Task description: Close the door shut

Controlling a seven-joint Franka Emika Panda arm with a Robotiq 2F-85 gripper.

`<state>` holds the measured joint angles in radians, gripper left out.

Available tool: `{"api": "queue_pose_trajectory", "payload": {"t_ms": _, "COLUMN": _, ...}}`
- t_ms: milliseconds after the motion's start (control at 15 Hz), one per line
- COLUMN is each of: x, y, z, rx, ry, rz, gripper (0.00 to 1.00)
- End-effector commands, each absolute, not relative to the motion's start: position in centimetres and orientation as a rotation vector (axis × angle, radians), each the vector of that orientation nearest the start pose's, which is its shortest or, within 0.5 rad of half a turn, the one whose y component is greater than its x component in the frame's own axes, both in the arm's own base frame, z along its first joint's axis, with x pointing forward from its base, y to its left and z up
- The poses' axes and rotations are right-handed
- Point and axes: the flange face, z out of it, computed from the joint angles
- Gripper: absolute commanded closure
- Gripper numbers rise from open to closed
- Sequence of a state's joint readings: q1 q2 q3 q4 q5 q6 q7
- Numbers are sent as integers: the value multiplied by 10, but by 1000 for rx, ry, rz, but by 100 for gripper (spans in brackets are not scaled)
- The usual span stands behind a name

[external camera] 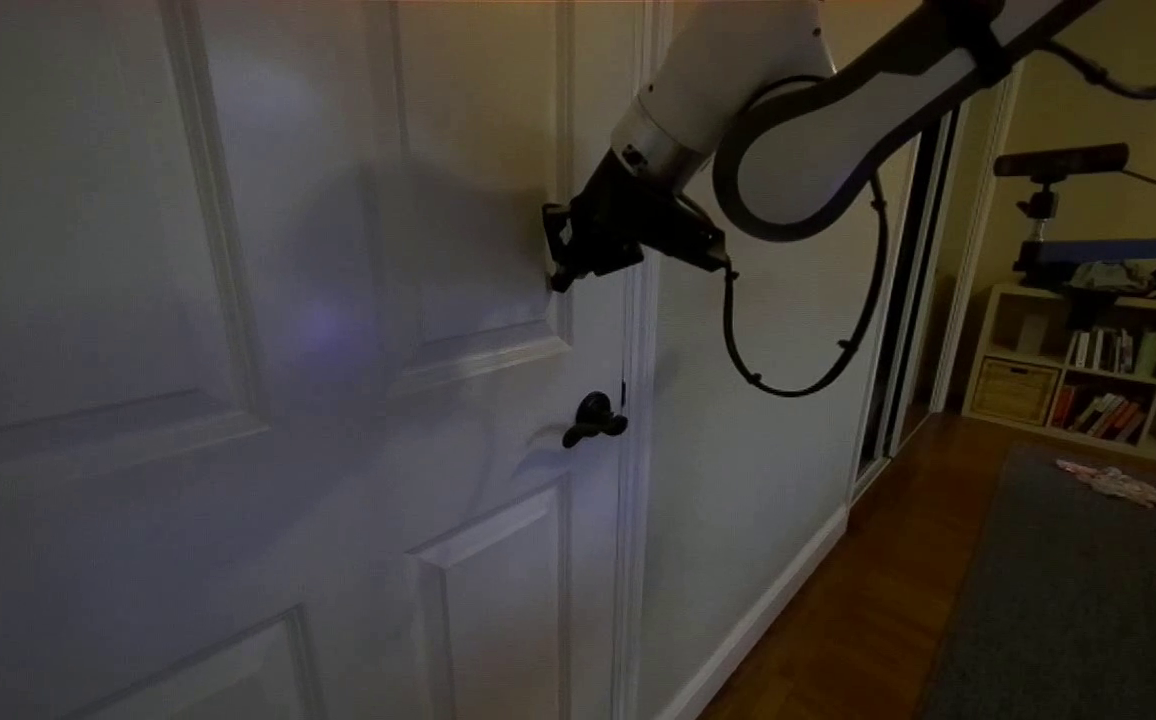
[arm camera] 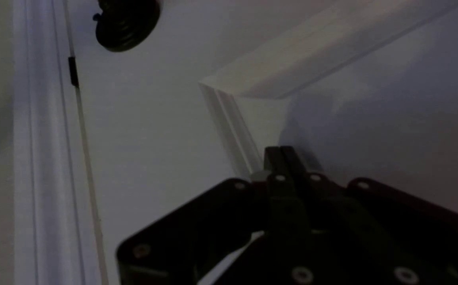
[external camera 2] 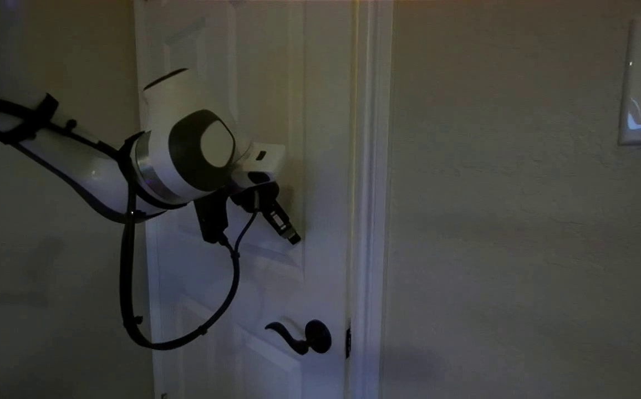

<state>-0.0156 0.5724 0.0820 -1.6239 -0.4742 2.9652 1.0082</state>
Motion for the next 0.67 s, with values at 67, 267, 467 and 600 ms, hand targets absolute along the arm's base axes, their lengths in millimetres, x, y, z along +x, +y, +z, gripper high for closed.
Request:
{"api": "queue_pose_trajectory", "payload": {"t_ms": 67, "x": 755, "y": 63, "z": 380, "rx": -2621, "ry": 698, "rz": -1121, "gripper": 96}}
{"api": "queue_pose_trajectory", "payload": {"t_ms": 267, "x": 757, "y": 63, "z": 381, "rx": -2628, "ry": 697, "rz": -1106, "gripper": 96}}
{"api": "queue_pose_trajectory", "payload": {"t_ms": 467, "x": 740, "y": 67, "z": 381, "rx": -2677, "ry": 664, "rz": -991, "gripper": 97}}
{"api": "queue_pose_trajectory", "payload": {"t_ms": 600, "x": 724, "y": 68, "z": 381, "rx": -2722, "ry": 634, "rz": -884, "gripper": 71}}
